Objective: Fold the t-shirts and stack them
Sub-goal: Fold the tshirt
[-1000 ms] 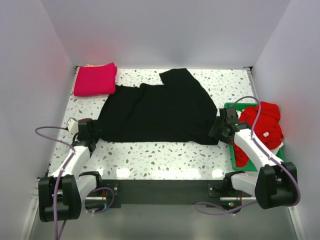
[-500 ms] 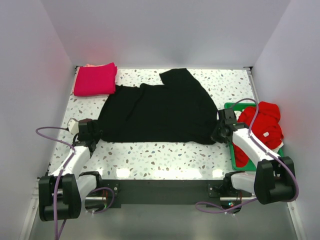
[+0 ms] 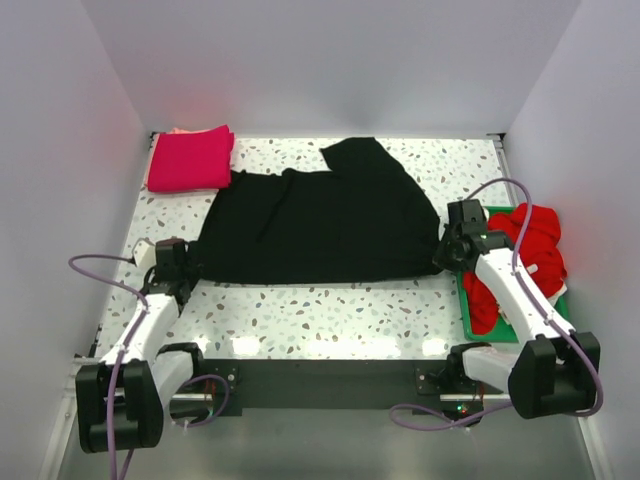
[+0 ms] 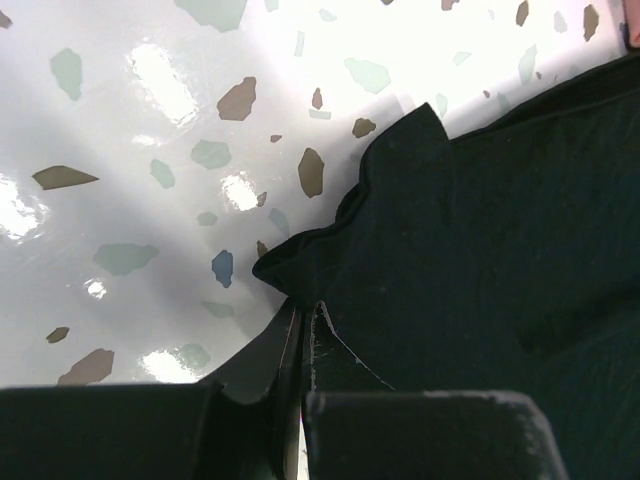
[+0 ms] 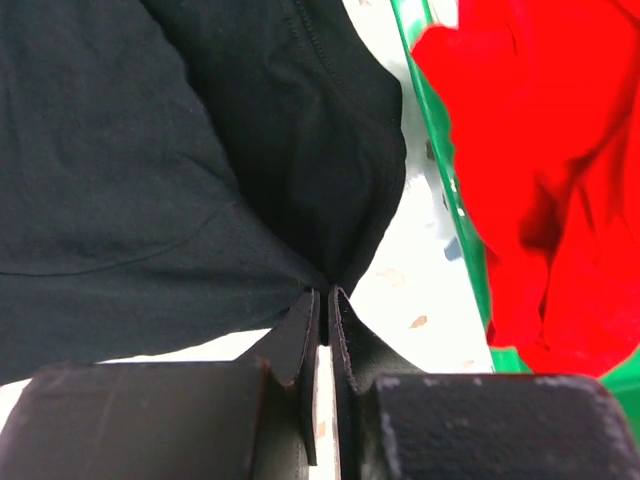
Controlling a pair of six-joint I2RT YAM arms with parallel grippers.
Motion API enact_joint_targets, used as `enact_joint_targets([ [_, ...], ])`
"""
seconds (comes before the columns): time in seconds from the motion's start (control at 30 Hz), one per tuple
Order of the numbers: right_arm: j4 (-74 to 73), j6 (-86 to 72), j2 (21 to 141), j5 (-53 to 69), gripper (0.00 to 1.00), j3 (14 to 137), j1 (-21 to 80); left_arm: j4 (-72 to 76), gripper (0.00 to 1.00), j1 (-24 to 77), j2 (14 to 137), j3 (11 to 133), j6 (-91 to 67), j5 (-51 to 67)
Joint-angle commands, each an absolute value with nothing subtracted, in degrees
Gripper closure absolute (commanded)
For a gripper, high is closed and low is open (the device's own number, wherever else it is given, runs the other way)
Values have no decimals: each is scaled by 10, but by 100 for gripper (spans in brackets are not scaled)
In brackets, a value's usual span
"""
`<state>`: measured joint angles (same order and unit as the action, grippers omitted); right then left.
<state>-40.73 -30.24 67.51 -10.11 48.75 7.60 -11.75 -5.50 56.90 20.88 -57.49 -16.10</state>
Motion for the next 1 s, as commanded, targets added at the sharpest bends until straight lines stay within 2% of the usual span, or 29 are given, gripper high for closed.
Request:
enact_joint_targets([
  [0.0,-457,-276,643,-98,95,491,68,-171,100,-56,541,249,-560,-202],
  [0.33,-557,-281,562,-54,89,532,66,-336,100,-58,433,289,-579,-222],
  [0.43,-587,-286,532,-33,82,539,66,-377,100,-57,416,305,-598,-204],
  [0.47,-597,-290,527,-31,75,542,66,-394,100,-57,412,309,-606,-196],
  [0.5,-601,-294,523,-30,71,545,66,-401,86,-56,407,315,-608,-194],
  [0.57,-607,-291,510,-34,60,549,66,-415,68,-57,404,334,-603,-198],
  [0.6,-607,-289,507,-35,59,553,66,-417,54,-56,404,341,-598,-202],
  [0.67,-592,-288,506,-21,52,556,66,-411,43,-56,405,361,-573,-209],
  [0.73,-569,-287,518,-6,50,563,67,-376,39,-57,408,371,-541,-204],
  [0.87,-494,-273,575,52,42,561,69,-273,39,-56,442,382,-482,-162],
  [0.97,-425,-277,618,63,41,561,83,-174,41,-56,511,391,-443,-119],
])
